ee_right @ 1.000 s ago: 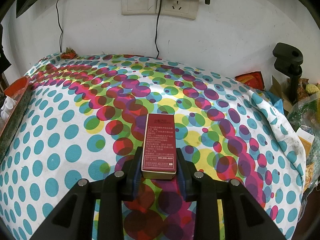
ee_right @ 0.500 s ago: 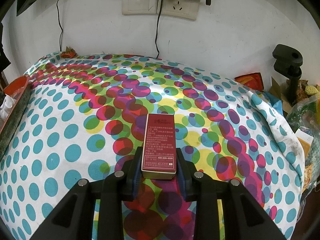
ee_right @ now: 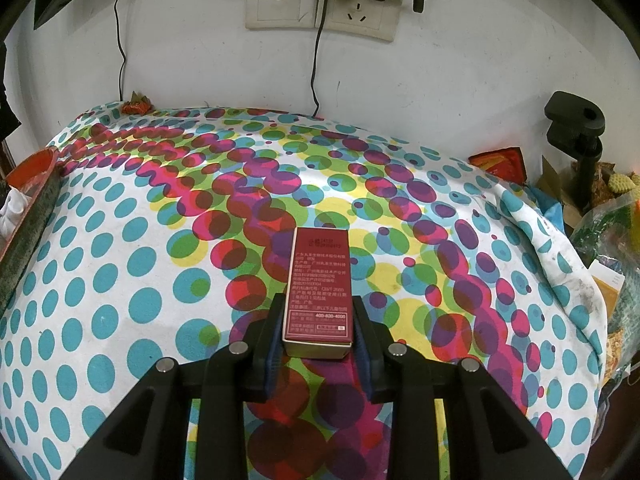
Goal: Organize objects
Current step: 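Carry the blue sock into the red tray and open the left gripper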
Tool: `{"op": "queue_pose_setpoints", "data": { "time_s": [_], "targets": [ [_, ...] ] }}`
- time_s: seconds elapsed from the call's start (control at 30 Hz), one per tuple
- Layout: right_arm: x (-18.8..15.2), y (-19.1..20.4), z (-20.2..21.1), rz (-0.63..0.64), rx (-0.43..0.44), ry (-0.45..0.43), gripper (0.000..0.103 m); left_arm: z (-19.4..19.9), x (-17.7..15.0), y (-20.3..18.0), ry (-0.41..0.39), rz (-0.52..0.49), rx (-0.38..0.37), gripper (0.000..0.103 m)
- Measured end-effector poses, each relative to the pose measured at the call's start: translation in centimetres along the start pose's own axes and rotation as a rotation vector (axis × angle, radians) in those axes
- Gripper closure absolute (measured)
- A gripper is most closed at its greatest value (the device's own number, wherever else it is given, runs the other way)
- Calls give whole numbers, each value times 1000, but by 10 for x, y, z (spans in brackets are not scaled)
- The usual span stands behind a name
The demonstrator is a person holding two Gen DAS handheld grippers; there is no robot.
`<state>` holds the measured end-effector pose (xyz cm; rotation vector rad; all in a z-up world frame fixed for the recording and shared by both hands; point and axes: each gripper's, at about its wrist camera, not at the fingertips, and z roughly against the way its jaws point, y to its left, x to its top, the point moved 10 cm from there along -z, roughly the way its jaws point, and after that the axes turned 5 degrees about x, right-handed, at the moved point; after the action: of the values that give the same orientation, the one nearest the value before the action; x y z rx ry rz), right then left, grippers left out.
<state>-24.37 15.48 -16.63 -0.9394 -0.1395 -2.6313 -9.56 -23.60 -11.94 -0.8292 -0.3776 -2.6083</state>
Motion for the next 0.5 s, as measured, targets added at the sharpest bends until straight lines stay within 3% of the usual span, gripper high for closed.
{"op": "queue_pose_setpoints", "data": {
  "time_s": [0.13, 0.37, 0.5],
  "targets": [
    [0, 1, 0, -1, 2, 0, 72, 5, 3, 2, -30, -34, 20, 38],
    [0, 1, 0, 8, -5, -1, 72, 21, 6, 5, -67, -52, -4, 31],
    [0, 1, 0, 24, -22, -1, 72, 31, 7, 11, -93, -57, -3, 22]
  ]
}}
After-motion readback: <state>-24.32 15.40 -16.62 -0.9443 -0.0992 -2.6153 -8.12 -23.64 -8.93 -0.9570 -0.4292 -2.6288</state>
